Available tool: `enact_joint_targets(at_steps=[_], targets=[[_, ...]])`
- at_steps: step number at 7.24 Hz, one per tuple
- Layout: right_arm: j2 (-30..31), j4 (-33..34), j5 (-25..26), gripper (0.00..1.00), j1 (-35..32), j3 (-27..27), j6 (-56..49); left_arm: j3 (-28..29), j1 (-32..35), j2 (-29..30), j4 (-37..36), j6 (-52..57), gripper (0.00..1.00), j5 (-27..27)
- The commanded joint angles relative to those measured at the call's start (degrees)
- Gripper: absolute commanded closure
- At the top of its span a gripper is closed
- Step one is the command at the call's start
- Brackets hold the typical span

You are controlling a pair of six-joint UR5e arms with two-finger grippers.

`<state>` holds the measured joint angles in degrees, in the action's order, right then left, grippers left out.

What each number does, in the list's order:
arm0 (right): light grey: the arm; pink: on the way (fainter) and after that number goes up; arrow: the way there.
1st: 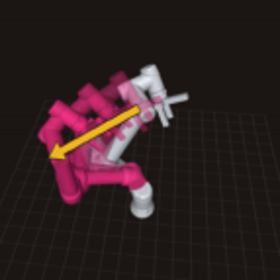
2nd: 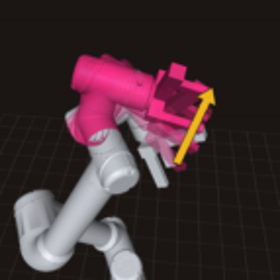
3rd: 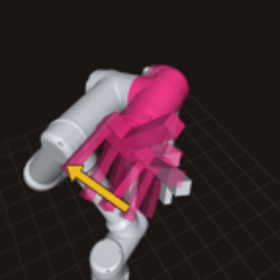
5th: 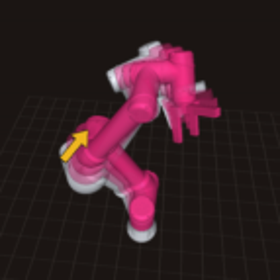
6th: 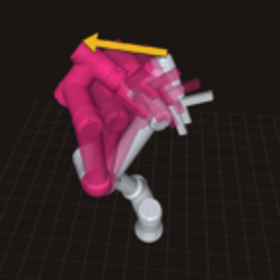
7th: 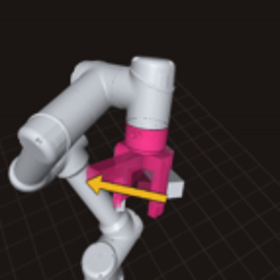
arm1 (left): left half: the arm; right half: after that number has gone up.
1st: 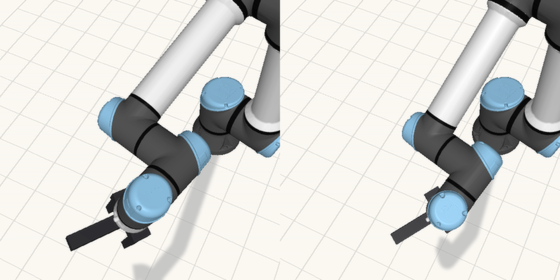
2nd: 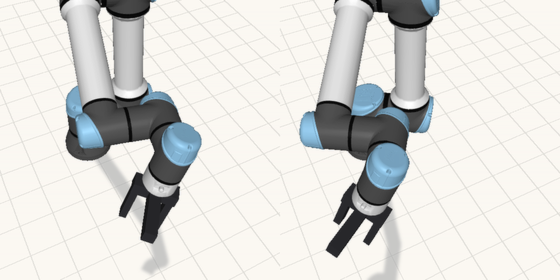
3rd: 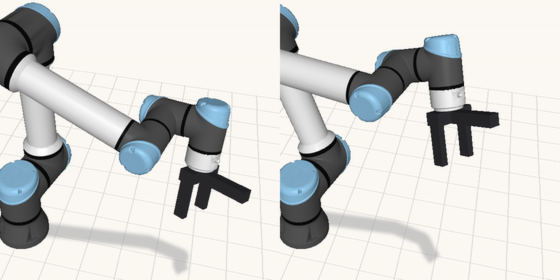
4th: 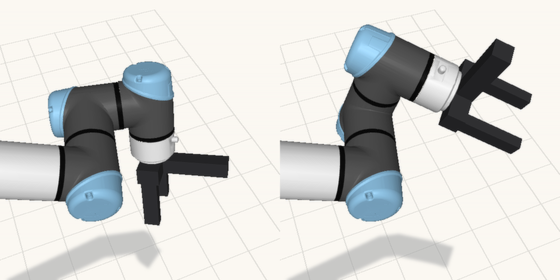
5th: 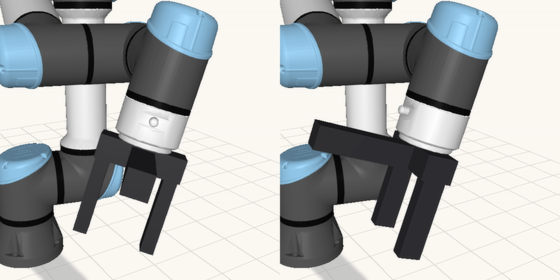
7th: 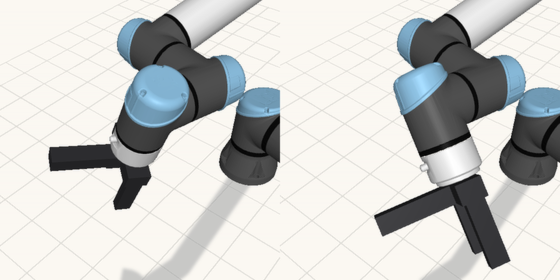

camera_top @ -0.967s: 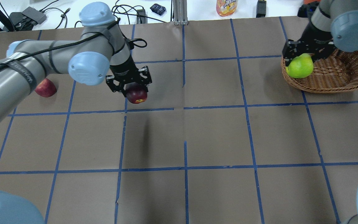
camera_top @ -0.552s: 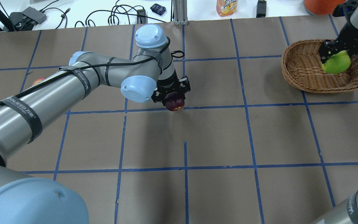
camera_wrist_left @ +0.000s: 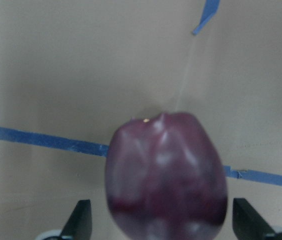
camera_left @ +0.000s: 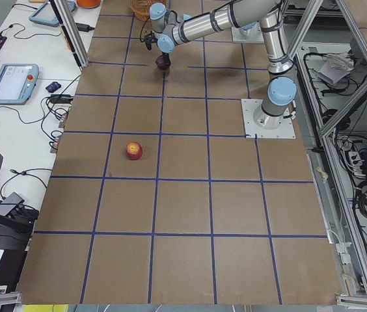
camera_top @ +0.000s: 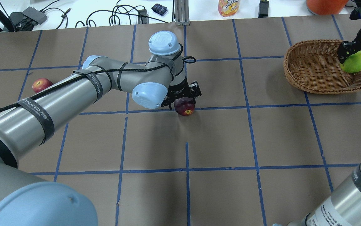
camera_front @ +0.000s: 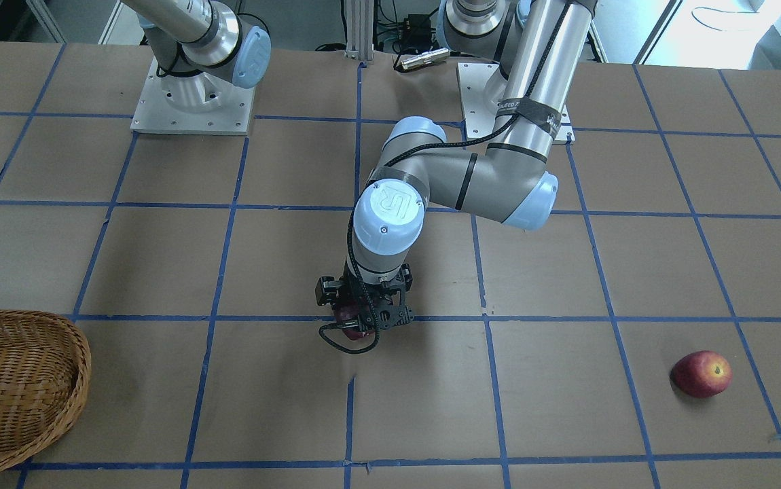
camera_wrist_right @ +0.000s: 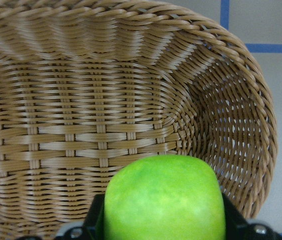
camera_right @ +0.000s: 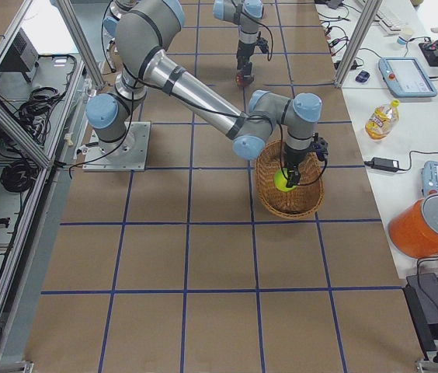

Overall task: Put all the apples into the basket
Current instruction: 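Release green apple in basket while left sets dark apple at center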

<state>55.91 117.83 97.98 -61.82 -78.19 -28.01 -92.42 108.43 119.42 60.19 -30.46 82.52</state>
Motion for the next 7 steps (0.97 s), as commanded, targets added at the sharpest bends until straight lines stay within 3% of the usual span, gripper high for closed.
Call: enact_joint_targets(at_steps=[1, 3, 4, 5, 7], targets=[[-6.66, 0.04, 1.86, 0.8, 0.21, 6.96, 1.63, 3.36, -5.57, -4.44, 9.61, 6.51, 0.0, -0.08], [-7.83, -0.75, 1.6, 0.27, 0.21, 7.52, 5.59, 9.16, -15.91, -7.79, 24.21, 22.12, 0.0, 0.71], [-7.83, -1.02, 1.77, 0.0, 0.21, 7.44, 5.78, 10.23, -21.11, -8.32, 24.1, 32.03, 0.0, 2.63], [-7.74, -3.8, 2.12, 0.0, 0.21, 7.44, 5.78, 10.33, -26.38, -6.85, 23.31, 39.0, 0.0, 8.47], [-6.52, -5.67, 2.04, 0.0, 0.21, 7.7, 5.69, 10.15, -37.1, -4.91, 20.95, 55.51, 0.0, 10.2]])
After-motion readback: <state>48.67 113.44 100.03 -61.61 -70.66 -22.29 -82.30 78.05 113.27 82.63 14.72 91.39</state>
